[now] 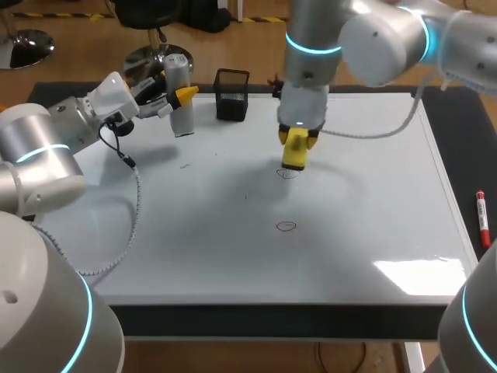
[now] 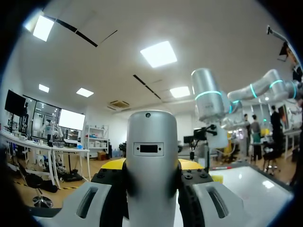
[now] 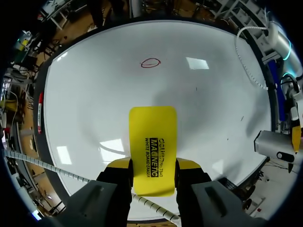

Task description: Pick up the inspection probe, press it on each red-marked spot on the whiteboard one by one, put down the probe, pick up the eraser, and wipe off all the red marks.

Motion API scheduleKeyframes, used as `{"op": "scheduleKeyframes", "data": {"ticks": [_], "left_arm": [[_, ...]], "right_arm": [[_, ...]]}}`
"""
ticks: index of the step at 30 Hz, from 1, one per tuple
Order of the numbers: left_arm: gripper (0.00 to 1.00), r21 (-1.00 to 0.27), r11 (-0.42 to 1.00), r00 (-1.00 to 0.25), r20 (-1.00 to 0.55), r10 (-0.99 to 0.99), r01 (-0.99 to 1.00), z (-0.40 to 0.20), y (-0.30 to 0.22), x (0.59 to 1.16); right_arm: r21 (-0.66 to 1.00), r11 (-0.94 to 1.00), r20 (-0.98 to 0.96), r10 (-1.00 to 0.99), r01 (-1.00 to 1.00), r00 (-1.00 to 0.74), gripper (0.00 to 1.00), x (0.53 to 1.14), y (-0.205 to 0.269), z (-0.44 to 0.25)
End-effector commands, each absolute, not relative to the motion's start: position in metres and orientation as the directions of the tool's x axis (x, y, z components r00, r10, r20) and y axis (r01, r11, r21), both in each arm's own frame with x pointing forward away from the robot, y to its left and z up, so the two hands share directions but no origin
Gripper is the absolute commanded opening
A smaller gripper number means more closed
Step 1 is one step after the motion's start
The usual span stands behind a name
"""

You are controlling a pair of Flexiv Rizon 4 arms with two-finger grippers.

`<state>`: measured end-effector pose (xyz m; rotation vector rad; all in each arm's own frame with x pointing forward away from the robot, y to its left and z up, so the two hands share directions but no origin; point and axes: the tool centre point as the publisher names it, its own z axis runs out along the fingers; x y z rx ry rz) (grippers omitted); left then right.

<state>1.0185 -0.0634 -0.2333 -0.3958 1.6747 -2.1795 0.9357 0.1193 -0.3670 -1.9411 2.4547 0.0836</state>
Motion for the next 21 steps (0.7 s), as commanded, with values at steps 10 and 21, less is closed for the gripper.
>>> {"op": "scheduleKeyframes", "data": {"ticks": [10,21], "left_arm": [[0.0,-0.966,-0.233,-0.894,0.0,-0.447,0.116,-0.233,-0.064,1.019],[0.0,-0.966,-0.233,-0.894,0.0,-0.447,0.116,-0.233,-0.064,1.019]], "right_arm": [[0.095,0.144,-0.056,-0.987,-0.985,-0.15,0.0,0.921,0.151,-0.402],[0.12,0.088,-0.046,-0.994,-0.989,-0.094,0.0,0.919,0.166,-0.417]]}}
